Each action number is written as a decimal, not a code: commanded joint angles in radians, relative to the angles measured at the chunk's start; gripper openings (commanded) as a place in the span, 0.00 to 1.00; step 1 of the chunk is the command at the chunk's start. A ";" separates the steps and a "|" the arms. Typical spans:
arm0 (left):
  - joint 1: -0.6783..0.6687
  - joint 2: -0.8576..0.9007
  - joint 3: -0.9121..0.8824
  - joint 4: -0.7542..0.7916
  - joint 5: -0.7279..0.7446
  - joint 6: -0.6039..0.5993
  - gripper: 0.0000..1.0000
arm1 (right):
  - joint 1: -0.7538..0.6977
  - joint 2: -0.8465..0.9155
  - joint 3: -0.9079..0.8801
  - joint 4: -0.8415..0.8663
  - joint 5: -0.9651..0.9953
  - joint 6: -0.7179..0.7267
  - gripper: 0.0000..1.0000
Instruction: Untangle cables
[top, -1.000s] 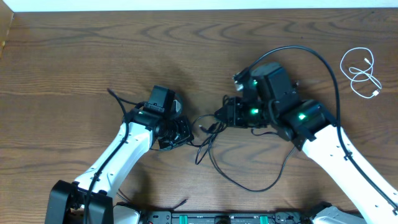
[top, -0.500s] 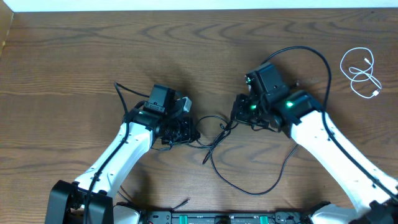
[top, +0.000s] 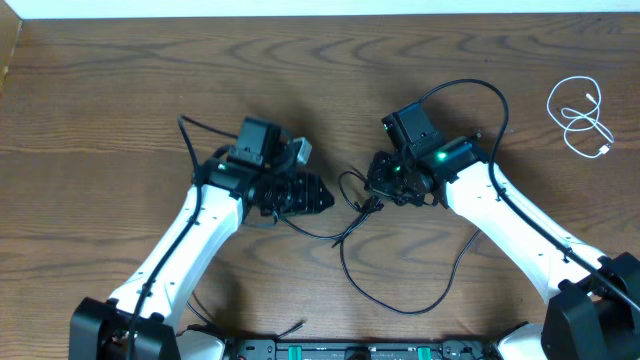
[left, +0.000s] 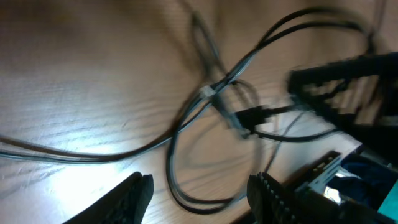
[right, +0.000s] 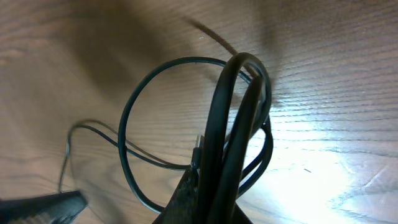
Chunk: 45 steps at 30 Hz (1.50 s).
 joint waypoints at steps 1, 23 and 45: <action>-0.032 -0.005 0.076 -0.019 0.010 -0.005 0.55 | -0.008 0.000 0.002 0.009 0.011 0.089 0.01; -0.181 -0.004 0.071 -0.086 -0.108 -0.712 0.55 | -0.010 0.003 0.001 -0.019 0.134 0.184 0.06; -0.371 0.052 0.056 0.008 -0.429 -1.344 0.77 | -0.014 0.005 0.001 -0.052 0.117 0.175 0.23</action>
